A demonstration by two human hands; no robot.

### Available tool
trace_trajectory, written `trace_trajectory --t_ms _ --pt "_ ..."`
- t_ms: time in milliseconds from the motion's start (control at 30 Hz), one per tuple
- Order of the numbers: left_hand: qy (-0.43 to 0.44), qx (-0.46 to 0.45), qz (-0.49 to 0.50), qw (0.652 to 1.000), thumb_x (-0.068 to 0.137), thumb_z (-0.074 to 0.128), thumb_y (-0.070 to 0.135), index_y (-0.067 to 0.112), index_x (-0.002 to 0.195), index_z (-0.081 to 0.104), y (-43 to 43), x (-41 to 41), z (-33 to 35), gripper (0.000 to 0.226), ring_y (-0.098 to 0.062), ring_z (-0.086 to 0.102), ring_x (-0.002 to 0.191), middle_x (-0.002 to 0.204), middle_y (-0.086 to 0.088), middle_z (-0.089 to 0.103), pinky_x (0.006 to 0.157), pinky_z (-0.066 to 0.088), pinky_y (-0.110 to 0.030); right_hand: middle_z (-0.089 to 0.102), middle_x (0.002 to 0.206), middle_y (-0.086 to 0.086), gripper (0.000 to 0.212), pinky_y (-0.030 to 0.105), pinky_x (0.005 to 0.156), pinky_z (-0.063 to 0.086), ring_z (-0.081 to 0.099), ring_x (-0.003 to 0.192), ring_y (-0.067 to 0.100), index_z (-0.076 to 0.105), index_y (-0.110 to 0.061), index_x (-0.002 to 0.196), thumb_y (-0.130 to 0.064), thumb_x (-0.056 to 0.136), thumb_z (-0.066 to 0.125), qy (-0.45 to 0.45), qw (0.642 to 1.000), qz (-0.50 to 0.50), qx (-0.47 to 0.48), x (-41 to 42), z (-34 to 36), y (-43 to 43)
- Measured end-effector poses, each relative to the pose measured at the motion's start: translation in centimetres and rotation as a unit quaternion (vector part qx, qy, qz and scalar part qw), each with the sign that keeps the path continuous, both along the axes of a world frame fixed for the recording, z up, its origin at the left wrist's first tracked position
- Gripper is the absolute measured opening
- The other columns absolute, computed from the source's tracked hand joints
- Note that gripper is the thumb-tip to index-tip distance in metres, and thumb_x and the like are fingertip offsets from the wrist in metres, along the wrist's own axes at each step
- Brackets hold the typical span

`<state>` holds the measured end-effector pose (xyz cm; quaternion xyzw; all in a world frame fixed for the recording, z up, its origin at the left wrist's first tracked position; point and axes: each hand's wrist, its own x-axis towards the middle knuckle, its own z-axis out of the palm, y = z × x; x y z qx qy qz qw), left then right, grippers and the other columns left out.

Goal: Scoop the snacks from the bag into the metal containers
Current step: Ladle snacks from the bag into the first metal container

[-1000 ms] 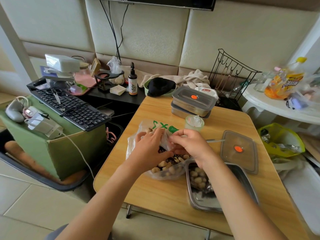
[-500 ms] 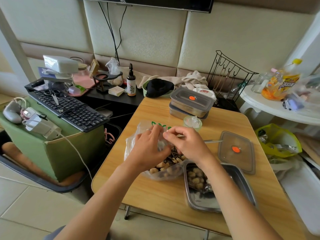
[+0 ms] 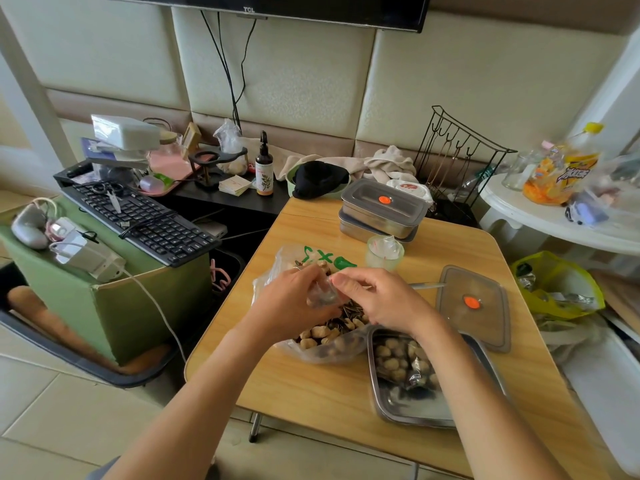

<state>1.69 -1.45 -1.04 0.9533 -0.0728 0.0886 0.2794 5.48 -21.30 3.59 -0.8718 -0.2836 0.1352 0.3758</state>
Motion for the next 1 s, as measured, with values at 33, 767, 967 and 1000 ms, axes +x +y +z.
trace_trajectory --t_ms 33,767,967,1000 --pt "0.005 -0.008 0.003 1.0 0.078 0.076 0.061 0.029 0.101 0.054 -0.1 0.0 0.2 0.045 -0.004 0.054 0.077 0.089 0.014 0.059 0.062 0.046 -0.025 0.068 0.077 -0.036 0.061 0.024 0.079 0.052 0.064 0.073 -0.009 0.068 -0.036 0.131 -0.075 0.091 0.043 0.029 0.999 0.009 0.014 -0.1 0.1 0.0" --pt "0.047 -0.145 0.223 0.963 0.093 0.068 0.049 0.023 0.111 0.056 0.7 -2.2 0.0 0.034 -0.02 0.043 0.12 0.132 -0.006 0.05 0.09 0.037 -0.033 0.072 0.082 0.015 0.016 0.028 0.069 0.055 0.063 0.063 0.016 0.063 0.002 0.112 -0.005 0.1 0.056 0.196 0.822 -0.475 0.247 3.2 -2.1 -6.9" --pt "0.045 -0.206 0.229 0.95 0.092 0.069 0.048 0.016 0.118 0.063 1.2 -2.6 -0.3 0.042 -0.016 0.06 0.106 0.114 0.003 0.063 0.094 0.054 -0.041 0.069 0.08 0.008 0.01 0.029 0.072 0.052 0.061 0.07 0.015 0.068 -0.007 0.099 -0.016 0.101 0.064 0.154 0.816 -0.42 0.366 2.8 -1.2 -4.7" --pt "0.043 -0.216 0.232 0.947 0.092 0.069 0.047 0.017 0.115 0.064 1.2 -2.7 -0.2 0.038 -0.015 0.061 0.105 0.113 0.002 0.065 0.092 0.055 -0.04 0.069 0.077 0.004 0.015 0.032 0.073 0.053 0.062 0.071 0.016 0.07 -0.01 0.102 -0.024 0.101 0.065 0.132 0.848 -0.396 0.328 2.5 -1.2 -4.1"
